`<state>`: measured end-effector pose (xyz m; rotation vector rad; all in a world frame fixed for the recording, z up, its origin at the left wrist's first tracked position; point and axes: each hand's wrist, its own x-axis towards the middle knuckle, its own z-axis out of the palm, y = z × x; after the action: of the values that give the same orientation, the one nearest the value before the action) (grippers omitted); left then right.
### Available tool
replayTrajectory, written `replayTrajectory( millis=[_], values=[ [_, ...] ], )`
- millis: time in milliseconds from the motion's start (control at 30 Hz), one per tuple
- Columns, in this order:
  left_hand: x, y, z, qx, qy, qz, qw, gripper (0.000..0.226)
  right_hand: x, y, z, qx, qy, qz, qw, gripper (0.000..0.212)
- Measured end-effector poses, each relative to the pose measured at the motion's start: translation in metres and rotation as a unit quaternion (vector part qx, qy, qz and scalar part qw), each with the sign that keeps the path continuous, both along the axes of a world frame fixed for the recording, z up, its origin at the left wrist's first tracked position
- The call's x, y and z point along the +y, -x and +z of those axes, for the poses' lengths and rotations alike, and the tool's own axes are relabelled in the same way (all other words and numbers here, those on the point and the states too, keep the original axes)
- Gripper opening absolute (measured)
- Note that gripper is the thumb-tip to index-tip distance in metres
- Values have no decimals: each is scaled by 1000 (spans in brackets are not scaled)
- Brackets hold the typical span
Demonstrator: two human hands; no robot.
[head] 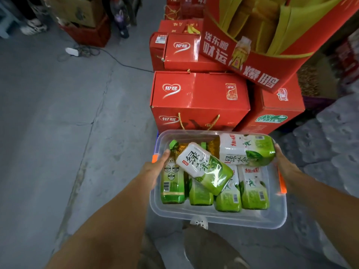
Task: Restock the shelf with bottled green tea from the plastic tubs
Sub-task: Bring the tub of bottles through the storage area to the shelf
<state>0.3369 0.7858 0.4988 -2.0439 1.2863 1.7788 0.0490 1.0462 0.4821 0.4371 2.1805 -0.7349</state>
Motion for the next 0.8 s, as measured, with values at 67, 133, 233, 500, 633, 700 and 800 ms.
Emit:
replayTrajectory(
  millis=[67, 133, 233, 500, 633, 700, 800],
  values=[
    [-4, -14, 2, 8, -8, 7, 1000, 103, 26, 34, -52, -17, -25, 3, 1000, 141],
    [-11, -32, 4, 7, -11, 4, 1000, 102, 43, 49, -94, -18, -9, 7, 1000, 140],
    [-31, -67, 9, -7, -19, 6, 1000, 104, 13, -10, -41, -24, 10, 19, 999, 141],
    [-109, -221, 19, -47, 11, 22, 999, 95, -158, -212, 78, 0, 34, 106, 994, 123],
    [-152, -319, 11, -51, 9, 118, 992, 98, -240, -277, 64, -18, 29, 154, 987, 103],
    [-177, -367, 3, -51, 14, 156, 986, 98, -281, -304, 39, -21, 31, 173, 984, 106],
    [-216, -437, -3, -73, 37, 210, 974, 93, -336, -318, -40, -23, 73, 197, 977, 130]
  ],
)
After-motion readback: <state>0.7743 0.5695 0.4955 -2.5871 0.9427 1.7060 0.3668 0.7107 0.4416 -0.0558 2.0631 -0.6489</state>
